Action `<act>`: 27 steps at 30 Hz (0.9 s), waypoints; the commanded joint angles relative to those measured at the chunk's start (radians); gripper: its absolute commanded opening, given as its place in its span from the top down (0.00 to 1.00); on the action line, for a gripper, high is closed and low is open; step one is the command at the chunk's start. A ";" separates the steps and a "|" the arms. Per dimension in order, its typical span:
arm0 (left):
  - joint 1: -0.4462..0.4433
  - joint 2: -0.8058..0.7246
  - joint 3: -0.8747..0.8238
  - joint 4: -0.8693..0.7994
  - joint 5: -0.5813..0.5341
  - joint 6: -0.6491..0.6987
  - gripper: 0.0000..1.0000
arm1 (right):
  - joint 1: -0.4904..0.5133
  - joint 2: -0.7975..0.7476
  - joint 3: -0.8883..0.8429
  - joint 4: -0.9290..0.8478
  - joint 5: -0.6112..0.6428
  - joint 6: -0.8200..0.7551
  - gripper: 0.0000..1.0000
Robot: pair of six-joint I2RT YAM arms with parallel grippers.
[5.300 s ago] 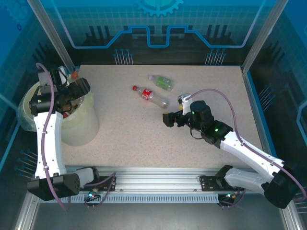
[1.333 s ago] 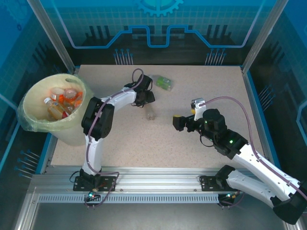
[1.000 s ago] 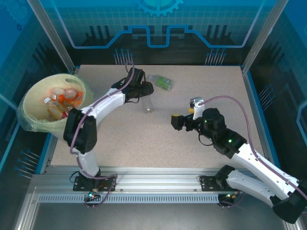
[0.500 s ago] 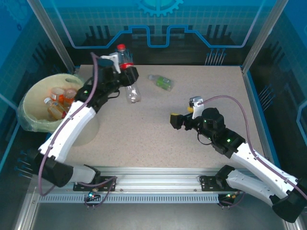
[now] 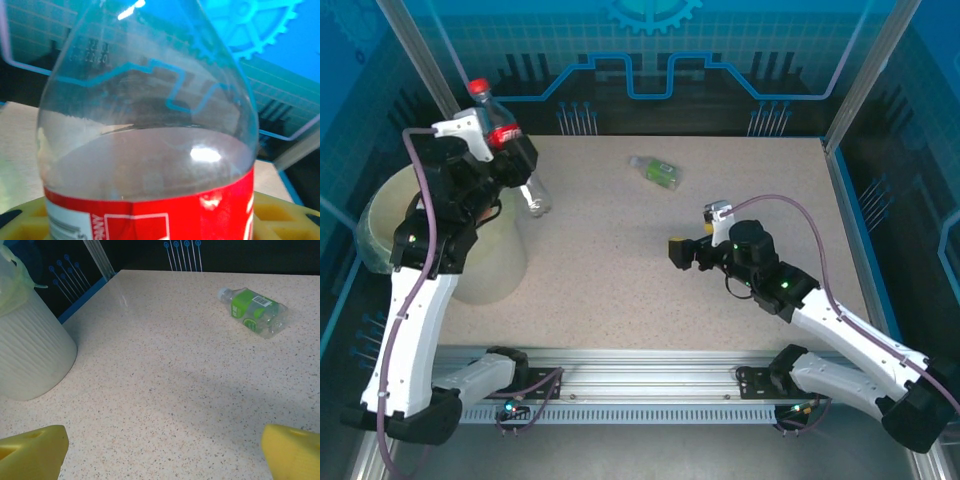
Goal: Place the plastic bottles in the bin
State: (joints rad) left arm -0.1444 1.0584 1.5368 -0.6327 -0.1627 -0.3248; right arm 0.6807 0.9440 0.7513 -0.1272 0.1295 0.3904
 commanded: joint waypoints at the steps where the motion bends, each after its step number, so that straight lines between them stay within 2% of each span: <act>1: 0.056 -0.025 0.022 -0.060 -0.137 0.069 0.55 | 0.012 0.016 0.053 0.033 -0.018 -0.019 0.00; 8: 0.179 -0.022 0.029 -0.106 -0.323 0.135 0.55 | 0.012 0.042 0.069 0.029 -0.021 -0.024 0.00; 12: 0.273 -0.027 0.002 -0.122 -0.365 0.144 0.55 | 0.012 0.052 0.074 0.031 -0.026 -0.020 0.00; 23: 0.607 -0.017 -0.085 -0.175 -0.194 0.030 0.56 | 0.013 0.095 0.109 0.019 -0.040 -0.036 0.00; 27: 0.679 0.017 -0.090 -0.187 -0.168 0.012 0.55 | 0.012 0.127 0.144 -0.001 -0.059 -0.043 0.00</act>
State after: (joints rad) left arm 0.4984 1.0580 1.4536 -0.8078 -0.3775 -0.2794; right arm 0.6815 1.0515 0.8436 -0.1204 0.0944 0.3672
